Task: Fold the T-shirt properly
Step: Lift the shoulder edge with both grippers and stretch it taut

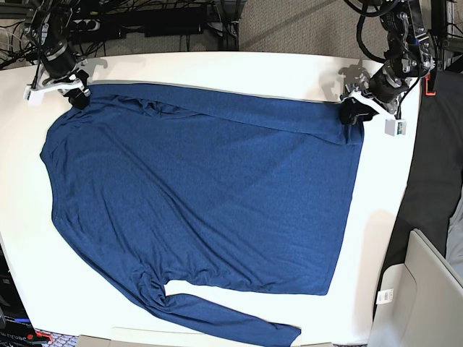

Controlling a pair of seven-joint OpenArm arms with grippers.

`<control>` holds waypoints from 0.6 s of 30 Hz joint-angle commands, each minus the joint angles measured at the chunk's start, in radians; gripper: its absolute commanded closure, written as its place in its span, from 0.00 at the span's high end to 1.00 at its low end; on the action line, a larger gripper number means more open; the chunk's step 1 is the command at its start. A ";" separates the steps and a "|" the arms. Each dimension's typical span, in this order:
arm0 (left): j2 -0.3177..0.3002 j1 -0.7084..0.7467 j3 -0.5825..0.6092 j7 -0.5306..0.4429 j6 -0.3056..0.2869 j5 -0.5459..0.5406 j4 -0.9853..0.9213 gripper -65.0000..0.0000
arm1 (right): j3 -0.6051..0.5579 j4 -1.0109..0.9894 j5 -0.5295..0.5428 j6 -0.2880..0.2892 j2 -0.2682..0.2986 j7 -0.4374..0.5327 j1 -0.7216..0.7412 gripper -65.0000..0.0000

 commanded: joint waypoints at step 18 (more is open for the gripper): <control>-0.071 0.085 -0.010 0.010 -0.005 -0.007 0.059 0.00 | 0.034 0.019 0.016 0.008 0.033 0.010 -0.037 0.00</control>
